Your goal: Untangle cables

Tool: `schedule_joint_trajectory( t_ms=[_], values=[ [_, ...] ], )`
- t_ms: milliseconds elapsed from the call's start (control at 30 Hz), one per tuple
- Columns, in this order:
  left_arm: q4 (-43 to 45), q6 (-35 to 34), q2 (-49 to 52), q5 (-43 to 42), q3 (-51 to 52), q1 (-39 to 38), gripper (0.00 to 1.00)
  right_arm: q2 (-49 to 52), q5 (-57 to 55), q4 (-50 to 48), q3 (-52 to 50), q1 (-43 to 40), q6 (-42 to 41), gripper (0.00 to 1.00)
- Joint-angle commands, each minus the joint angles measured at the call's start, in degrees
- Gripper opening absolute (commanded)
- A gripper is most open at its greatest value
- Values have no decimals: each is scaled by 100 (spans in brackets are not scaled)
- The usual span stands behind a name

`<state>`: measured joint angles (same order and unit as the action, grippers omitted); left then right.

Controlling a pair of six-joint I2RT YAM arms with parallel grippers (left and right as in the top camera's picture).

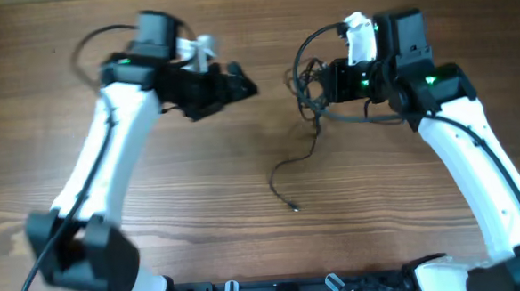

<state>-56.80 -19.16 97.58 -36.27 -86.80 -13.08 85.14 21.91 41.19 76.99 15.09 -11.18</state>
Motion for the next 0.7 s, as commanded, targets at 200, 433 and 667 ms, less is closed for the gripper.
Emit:
schedule_joint_trajectory(
  t_ms=[200,433,667],
  values=[
    [494,-142,444,363,-42,-479,86,-699,131,374,20,831,-105,4],
    [562,-234,531,601,-42,-793,75,-914,-96,398,20,986,-210,4],
    [697,-382,1056,638,-42,-1174,68,-914,-184,435,20,986,-234,4]
  ],
)
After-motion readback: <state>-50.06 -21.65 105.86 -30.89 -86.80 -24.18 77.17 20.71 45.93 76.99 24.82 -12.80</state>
